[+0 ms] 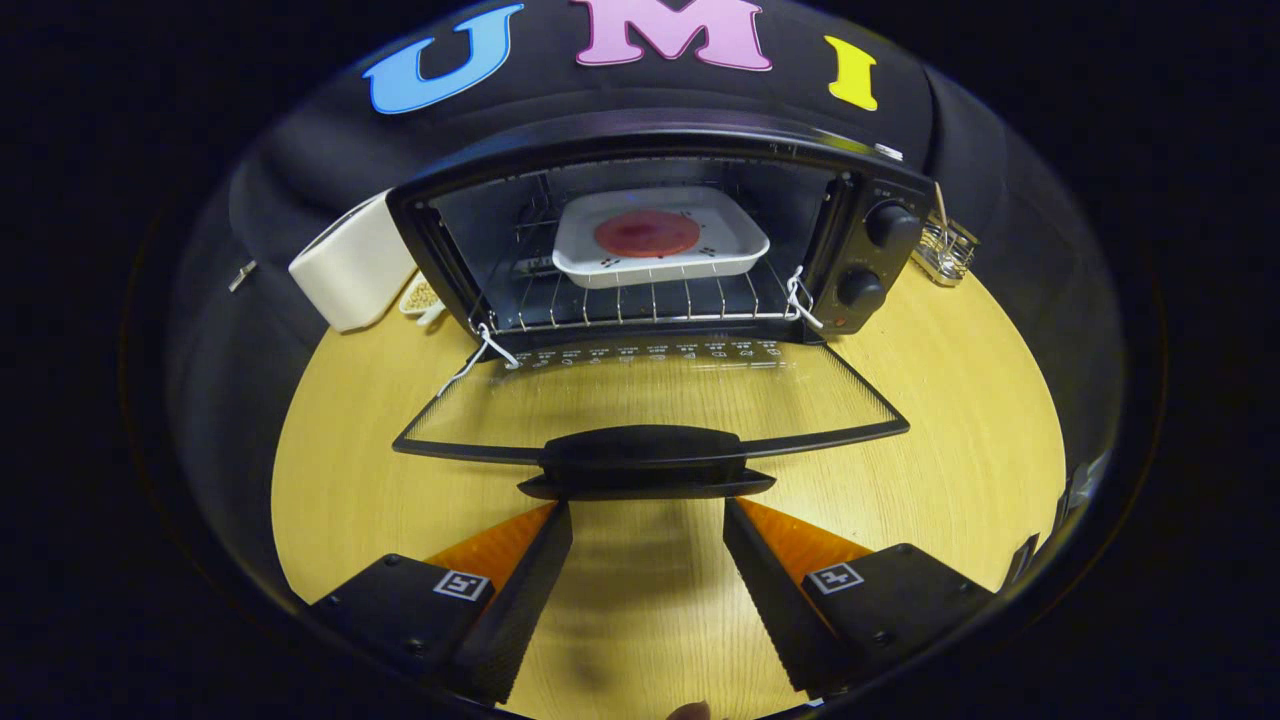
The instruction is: Open the toaster oven, put the food inside, and close the toaster oven door.
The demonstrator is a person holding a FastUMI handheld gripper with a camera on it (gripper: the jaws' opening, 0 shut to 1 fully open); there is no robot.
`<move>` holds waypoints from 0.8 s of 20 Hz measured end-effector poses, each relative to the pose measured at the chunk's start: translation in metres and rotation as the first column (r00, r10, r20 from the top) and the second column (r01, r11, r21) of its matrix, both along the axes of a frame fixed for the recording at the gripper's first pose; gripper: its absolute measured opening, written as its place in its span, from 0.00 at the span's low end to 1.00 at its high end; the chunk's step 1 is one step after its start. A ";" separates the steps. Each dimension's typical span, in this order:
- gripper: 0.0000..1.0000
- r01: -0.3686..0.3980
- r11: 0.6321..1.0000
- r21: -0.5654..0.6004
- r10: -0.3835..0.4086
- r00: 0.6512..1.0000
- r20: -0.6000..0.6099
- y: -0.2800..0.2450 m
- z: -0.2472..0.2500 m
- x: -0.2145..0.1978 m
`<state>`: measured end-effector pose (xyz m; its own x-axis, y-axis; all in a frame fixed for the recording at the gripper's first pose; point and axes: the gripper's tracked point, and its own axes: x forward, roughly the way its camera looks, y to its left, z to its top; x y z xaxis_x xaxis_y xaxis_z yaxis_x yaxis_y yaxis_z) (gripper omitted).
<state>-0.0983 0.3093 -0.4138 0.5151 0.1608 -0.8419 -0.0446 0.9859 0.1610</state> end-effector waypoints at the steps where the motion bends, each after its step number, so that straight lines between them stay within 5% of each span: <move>1: 0.99 0.002 1.000 0.008 -0.002 1.000 0.009 0.000 0.002 0.001; 16: 0.99 0.009 0.998 0.057 -0.021 0.979 0.203 -0.004 0.080 0.060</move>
